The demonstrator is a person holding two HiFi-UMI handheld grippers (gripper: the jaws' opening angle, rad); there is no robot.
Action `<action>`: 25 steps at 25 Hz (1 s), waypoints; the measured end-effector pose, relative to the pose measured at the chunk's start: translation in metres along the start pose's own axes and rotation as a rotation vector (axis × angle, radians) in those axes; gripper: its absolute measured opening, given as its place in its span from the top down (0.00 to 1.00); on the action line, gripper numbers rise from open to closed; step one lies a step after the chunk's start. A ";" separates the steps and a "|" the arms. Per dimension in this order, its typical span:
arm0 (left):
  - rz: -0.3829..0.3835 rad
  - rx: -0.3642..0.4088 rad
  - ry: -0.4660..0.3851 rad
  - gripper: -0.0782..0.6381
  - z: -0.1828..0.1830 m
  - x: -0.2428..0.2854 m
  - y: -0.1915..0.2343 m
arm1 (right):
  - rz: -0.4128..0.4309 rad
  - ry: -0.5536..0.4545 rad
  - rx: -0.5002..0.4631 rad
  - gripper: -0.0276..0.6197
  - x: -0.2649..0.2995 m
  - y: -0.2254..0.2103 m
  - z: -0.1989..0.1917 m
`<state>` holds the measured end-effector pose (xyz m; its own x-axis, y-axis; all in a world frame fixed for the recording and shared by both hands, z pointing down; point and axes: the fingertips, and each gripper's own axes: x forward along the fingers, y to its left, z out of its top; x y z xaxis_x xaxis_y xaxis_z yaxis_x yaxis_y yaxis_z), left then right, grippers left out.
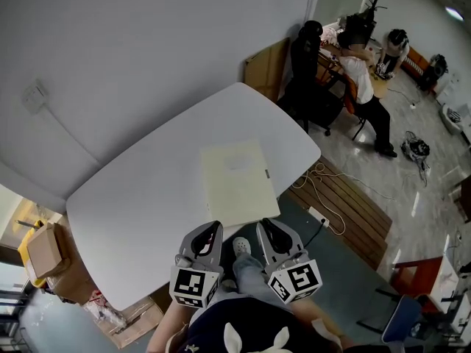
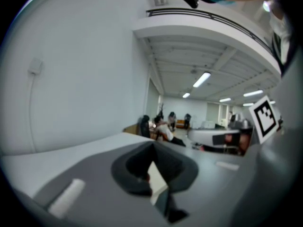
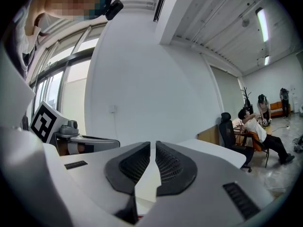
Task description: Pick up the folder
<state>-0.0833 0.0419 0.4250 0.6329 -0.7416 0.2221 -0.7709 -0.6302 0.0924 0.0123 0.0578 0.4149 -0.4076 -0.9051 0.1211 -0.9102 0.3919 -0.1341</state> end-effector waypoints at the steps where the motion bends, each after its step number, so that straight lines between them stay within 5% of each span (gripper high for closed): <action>1: 0.001 -0.003 0.011 0.90 0.000 0.004 0.002 | 0.002 0.003 0.003 0.93 0.004 -0.003 0.000; 25: 0.061 -0.047 0.051 0.88 -0.004 0.086 0.043 | 0.076 0.099 0.052 0.92 0.086 -0.062 -0.015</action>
<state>-0.0621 -0.0478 0.4519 0.5808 -0.7651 0.2779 -0.8114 -0.5716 0.1218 0.0326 -0.0422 0.4486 -0.4829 -0.8515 0.2045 -0.8724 0.4474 -0.1970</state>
